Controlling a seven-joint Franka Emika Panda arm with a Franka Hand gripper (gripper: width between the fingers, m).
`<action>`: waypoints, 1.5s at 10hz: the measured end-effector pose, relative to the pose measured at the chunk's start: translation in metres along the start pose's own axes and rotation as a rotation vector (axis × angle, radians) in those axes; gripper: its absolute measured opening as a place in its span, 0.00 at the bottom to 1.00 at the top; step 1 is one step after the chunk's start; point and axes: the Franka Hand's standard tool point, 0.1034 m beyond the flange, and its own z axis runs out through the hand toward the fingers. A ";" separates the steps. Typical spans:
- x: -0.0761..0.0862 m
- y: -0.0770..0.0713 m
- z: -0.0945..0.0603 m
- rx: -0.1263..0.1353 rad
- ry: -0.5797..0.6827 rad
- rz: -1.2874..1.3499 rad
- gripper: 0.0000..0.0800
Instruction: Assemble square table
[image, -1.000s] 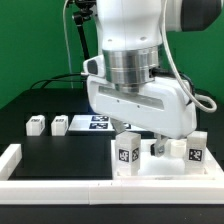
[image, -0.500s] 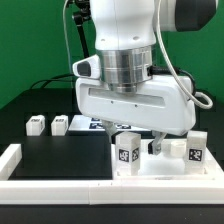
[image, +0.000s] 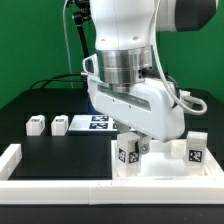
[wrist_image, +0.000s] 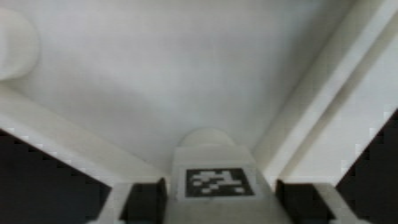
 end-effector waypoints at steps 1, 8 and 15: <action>0.000 0.000 0.000 0.000 0.000 0.059 0.36; 0.006 -0.009 0.000 0.097 -0.016 0.787 0.36; 0.006 -0.009 0.001 0.103 -0.016 0.868 0.67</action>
Offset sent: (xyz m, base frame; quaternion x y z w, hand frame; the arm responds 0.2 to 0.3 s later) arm 0.0008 0.0036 -0.0087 -0.0015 -0.0042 0.2547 0.9670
